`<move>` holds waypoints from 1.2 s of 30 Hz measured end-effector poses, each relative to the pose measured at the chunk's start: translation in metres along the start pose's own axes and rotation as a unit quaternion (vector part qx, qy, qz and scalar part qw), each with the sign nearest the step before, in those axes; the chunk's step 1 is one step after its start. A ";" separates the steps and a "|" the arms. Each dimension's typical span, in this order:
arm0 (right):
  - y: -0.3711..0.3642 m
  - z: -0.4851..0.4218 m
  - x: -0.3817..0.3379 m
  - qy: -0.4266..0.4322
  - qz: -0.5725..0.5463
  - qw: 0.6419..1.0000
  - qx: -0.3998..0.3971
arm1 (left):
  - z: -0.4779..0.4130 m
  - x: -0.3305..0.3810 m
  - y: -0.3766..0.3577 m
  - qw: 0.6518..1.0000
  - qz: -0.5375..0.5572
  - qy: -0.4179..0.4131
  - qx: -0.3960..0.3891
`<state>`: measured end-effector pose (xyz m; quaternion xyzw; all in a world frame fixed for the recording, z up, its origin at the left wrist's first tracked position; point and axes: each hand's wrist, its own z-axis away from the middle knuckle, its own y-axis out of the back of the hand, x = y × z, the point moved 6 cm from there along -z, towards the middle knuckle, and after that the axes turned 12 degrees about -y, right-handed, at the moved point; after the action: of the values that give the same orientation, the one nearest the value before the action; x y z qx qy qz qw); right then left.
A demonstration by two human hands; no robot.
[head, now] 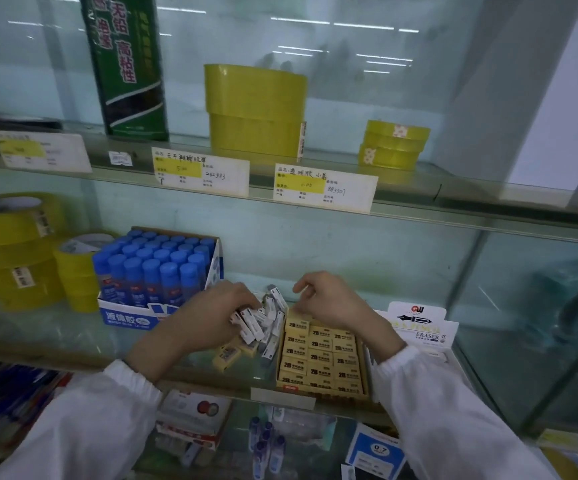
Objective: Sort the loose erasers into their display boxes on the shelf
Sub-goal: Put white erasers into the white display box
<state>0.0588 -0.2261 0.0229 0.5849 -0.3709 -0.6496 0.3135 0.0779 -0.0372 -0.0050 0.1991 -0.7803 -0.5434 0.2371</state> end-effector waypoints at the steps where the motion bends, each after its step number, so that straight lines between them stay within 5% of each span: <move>1: -0.004 -0.009 -0.005 0.001 0.007 1.000 -0.001 | 0.001 0.001 -0.005 1.000 0.005 -0.003 -0.019; 7: -0.031 -0.047 -0.011 -0.049 0.035 0.998 0.002 | 0.008 0.003 -0.013 0.999 -0.016 -0.031 -0.032; 13: -0.046 -0.051 -0.017 -0.085 0.012 0.996 -0.021 | 0.011 0.014 -0.006 0.990 -0.103 -0.087 0.043; 21: -0.051 -0.054 -0.015 -0.089 -0.026 0.995 -0.022 | 0.012 0.001 0.004 0.967 0.157 0.077 0.186; 22: -0.051 -0.054 -0.016 -0.083 -0.014 0.996 -0.007 | 0.009 -0.002 0.002 0.938 0.251 0.122 0.207; 25: -0.047 -0.050 -0.017 -0.057 0.015 0.997 0.056 | -0.001 -0.006 -0.015 0.711 0.607 0.252 0.250; 26: -0.049 -0.048 -0.017 -0.040 0.029 0.997 0.062 | -0.003 -0.007 -0.019 0.672 0.646 0.263 0.250; 27: -0.051 -0.047 -0.017 -0.025 0.044 0.997 0.055 | -0.005 -0.007 -0.020 0.684 0.637 0.270 0.232; 30: -0.054 -0.048 -0.011 -0.015 0.040 0.998 0.047 | -0.007 0.003 -0.011 0.880 0.392 0.232 0.133; 32: -0.046 -0.050 -0.006 -0.019 -0.015 0.998 0.061 | -0.011 0.011 -0.008 0.975 0.162 0.146 0.050; 36: -0.027 -0.043 0.003 -0.051 -0.218 0.973 0.053 | -0.017 0.011 -0.009 0.997 -0.041 0.063 -0.012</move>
<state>0.1023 -0.2191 -0.0031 0.6337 -0.2837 -0.7107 0.1135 0.0792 -0.0596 -0.0066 0.2612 -0.7484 -0.5487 0.2657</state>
